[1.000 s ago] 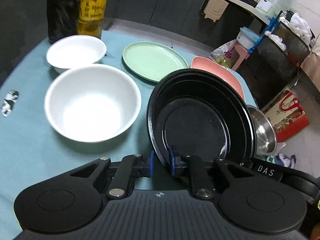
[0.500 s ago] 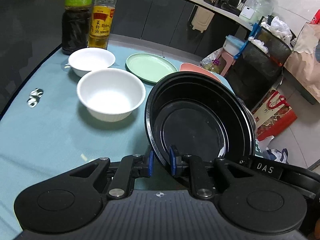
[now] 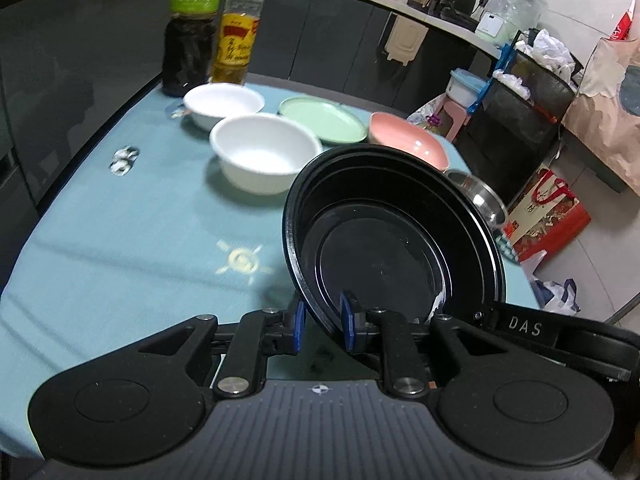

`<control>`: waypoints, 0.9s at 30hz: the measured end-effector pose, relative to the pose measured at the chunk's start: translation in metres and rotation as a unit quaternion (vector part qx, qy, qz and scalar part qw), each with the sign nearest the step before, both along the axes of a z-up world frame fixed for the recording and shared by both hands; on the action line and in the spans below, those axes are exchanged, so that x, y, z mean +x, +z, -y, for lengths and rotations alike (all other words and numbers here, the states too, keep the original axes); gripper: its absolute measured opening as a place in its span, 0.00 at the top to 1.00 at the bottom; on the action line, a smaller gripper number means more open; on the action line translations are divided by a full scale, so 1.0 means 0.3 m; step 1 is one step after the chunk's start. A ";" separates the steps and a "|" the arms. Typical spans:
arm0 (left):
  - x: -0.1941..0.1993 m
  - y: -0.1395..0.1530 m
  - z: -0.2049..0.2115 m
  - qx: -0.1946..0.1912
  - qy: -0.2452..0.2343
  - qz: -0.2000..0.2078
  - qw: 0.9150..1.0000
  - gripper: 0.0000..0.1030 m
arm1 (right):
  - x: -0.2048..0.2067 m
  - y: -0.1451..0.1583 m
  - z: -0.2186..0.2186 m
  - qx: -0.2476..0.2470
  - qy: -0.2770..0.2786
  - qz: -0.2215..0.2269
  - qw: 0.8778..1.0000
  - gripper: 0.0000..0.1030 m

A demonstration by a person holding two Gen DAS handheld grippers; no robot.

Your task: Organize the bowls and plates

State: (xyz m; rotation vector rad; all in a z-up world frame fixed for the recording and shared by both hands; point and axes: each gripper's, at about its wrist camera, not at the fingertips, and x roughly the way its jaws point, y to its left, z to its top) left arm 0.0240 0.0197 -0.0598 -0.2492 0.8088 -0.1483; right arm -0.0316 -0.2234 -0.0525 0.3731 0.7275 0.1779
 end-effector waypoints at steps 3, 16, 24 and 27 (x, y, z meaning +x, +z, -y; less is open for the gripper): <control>-0.026 -0.024 -0.024 0.008 0.008 -0.008 1.000 0.83 | -0.012 -0.022 -0.036 -0.010 0.015 -0.006 1.000 0.89; -0.063 -0.086 -0.092 0.004 0.019 -0.039 0.999 0.81 | -0.032 -0.075 -0.107 -0.019 0.050 -0.027 0.998 0.88; -0.064 -0.093 -0.112 -0.004 0.022 -0.044 0.999 0.79 | -0.022 -0.083 -0.100 -0.014 0.055 -0.033 0.998 0.87; -0.070 -0.087 -0.120 -0.005 0.021 -0.037 0.999 0.76 | -0.020 -0.084 -0.092 -0.007 0.058 -0.033 0.998 0.79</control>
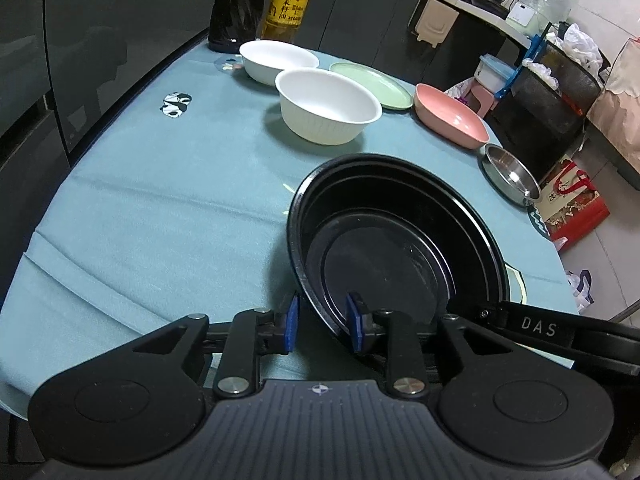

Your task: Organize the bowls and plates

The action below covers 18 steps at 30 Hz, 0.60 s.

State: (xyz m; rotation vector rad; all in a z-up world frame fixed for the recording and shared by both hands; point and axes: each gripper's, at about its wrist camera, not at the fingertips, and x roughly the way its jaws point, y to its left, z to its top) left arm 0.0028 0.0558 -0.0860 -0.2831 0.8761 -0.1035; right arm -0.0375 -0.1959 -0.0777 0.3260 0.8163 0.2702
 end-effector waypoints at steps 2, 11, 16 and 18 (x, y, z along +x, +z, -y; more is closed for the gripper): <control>-0.008 0.007 -0.007 0.001 0.000 0.011 1.000 0.75 | -0.004 0.004 0.007 0.004 -0.003 0.007 1.000 0.68; -0.041 0.075 -0.041 0.013 0.008 0.073 0.997 0.69 | -0.005 0.030 0.033 0.007 -0.016 0.027 0.999 0.62; -0.032 0.107 -0.068 0.026 0.025 0.098 0.995 0.64 | 0.006 0.046 0.056 0.006 -0.026 0.038 0.999 0.62; -0.020 0.115 -0.079 0.037 0.037 0.104 0.993 0.64 | 0.012 0.055 0.068 0.008 -0.031 0.043 0.999 0.62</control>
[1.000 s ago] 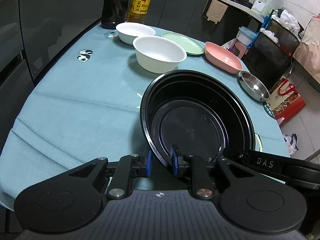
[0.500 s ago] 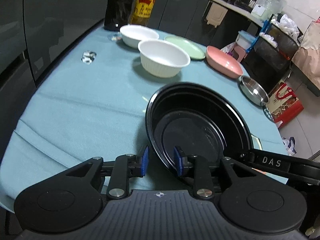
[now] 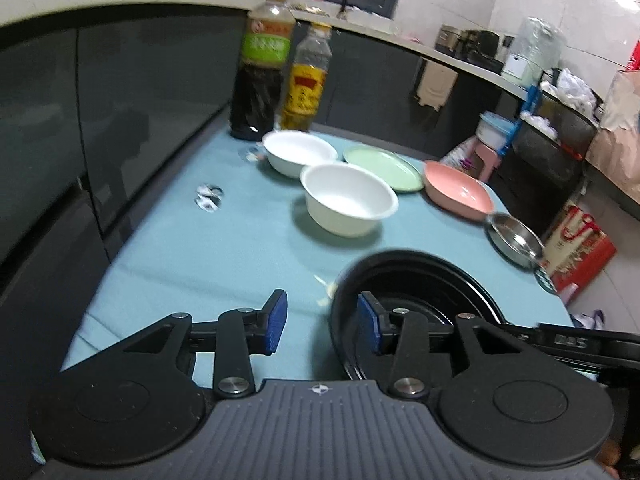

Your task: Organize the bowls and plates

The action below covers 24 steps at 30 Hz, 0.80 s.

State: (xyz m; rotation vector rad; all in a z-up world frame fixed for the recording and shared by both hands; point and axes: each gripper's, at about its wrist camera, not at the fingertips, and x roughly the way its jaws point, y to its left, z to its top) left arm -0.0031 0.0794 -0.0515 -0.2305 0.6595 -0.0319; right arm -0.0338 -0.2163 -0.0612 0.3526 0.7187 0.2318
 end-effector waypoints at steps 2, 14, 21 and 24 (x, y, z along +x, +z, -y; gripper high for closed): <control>0.016 0.007 -0.009 0.002 0.009 0.002 1.000 0.64 | 0.009 0.011 0.014 0.001 -0.006 0.006 1.000 0.61; 0.175 0.000 -0.017 0.039 0.045 0.000 0.998 0.63 | 0.127 0.056 0.028 -0.024 -0.006 0.037 0.999 0.56; 0.307 -0.022 -0.015 0.032 0.049 -0.023 0.998 0.61 | 0.250 0.070 0.017 -0.022 0.025 0.029 0.999 0.56; 0.367 -0.030 -0.015 0.023 0.049 -0.034 0.998 0.61 | 0.302 0.073 0.001 -0.019 0.039 0.023 0.999 0.56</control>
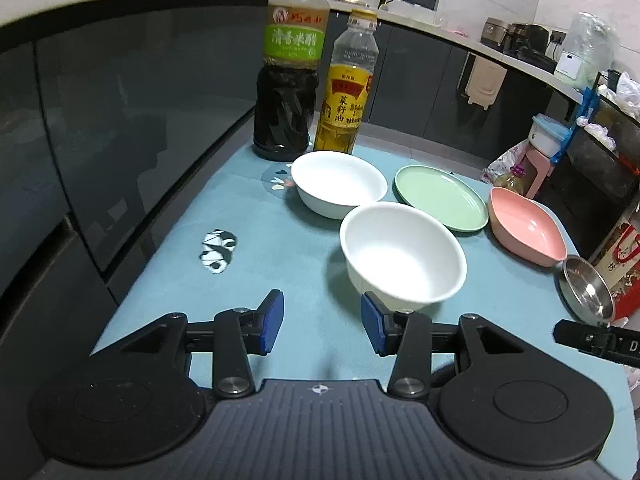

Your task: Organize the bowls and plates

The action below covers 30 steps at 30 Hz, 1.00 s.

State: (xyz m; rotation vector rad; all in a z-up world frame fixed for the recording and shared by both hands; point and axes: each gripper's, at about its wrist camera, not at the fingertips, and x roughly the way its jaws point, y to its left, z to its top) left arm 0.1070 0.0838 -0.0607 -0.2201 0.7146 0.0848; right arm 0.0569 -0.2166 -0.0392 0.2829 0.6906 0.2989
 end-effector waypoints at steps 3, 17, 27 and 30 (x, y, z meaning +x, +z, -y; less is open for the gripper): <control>0.061 -0.003 0.005 0.001 -0.001 -0.005 1.000 0.61 | 0.057 0.009 -0.031 -0.005 0.016 -0.007 1.000 0.56; 0.233 -0.035 0.006 -0.006 -0.011 -0.027 1.000 0.61 | 0.237 0.049 -0.174 -0.017 0.086 -0.022 0.996 0.56; 0.277 -0.069 0.013 -0.003 -0.017 -0.044 0.999 0.61 | 0.304 0.020 -0.237 -0.039 0.102 -0.037 0.993 0.56; 0.288 -0.082 0.020 -0.001 -0.022 -0.051 0.998 0.61 | 0.319 0.003 -0.246 -0.042 0.101 -0.045 0.993 0.56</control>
